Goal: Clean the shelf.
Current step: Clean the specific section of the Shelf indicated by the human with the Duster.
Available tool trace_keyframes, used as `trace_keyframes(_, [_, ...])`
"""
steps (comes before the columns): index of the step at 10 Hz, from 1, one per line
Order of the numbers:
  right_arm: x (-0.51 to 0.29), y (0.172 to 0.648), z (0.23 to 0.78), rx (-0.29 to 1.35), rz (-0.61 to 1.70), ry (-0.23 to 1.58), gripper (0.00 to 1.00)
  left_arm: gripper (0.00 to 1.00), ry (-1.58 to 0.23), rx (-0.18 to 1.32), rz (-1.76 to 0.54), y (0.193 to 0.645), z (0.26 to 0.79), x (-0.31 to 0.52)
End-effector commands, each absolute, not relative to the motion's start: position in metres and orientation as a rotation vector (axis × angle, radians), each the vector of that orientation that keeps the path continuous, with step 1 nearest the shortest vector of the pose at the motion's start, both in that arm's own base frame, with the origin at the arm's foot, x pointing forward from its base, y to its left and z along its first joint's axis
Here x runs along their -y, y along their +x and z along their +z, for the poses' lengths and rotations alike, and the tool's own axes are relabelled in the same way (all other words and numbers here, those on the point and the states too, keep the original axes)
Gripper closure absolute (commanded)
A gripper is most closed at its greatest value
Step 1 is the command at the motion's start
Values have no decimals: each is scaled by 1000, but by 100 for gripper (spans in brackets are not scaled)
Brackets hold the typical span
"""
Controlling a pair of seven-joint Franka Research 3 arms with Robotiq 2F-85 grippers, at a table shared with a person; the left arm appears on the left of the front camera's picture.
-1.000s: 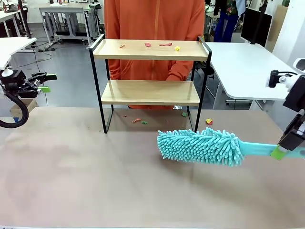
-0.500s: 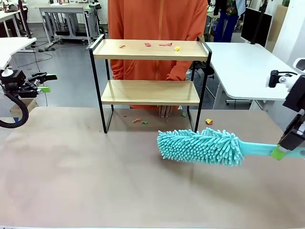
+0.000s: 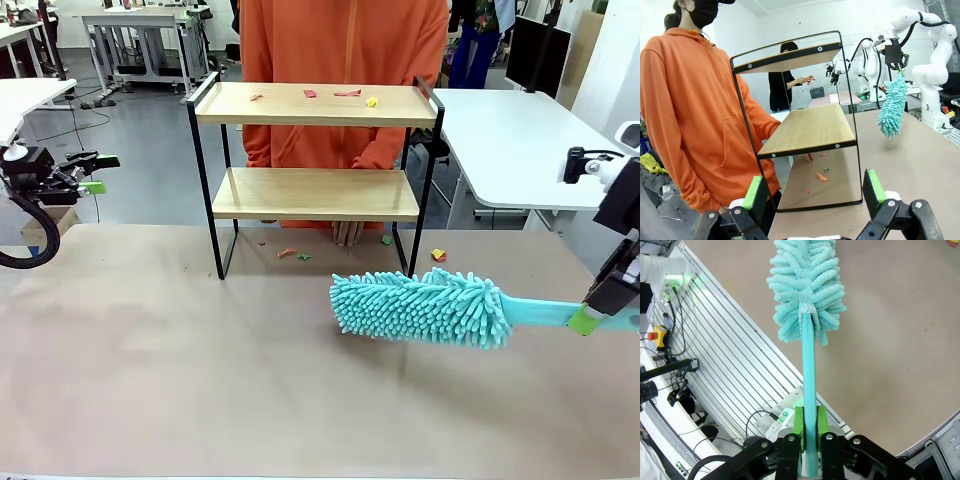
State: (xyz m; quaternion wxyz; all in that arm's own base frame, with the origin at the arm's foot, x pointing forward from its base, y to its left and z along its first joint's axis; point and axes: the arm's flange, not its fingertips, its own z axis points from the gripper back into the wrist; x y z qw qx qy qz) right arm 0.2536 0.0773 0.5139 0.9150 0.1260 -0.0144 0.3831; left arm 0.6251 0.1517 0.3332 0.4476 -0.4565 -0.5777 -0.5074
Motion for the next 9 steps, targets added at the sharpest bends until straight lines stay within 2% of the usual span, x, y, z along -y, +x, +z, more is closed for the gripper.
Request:
trace_keyframes(1, [-79,257,515,52,793,260,87,0,-1117,1430,-1270,622,334,-150])
trace_keyframes(3, [-77,254,514,30,789,259,87,0,-1117,1430,-1270,622,334,-150])
trace_keyframes(5, [-128,254,527,133,755,347,87,0,-1117,1430,-1270,622,334,-150])
trace_keyframes(9, [-237,252,527,163,507,365,87,0,-1117,1430,-1270,622,334,-150])
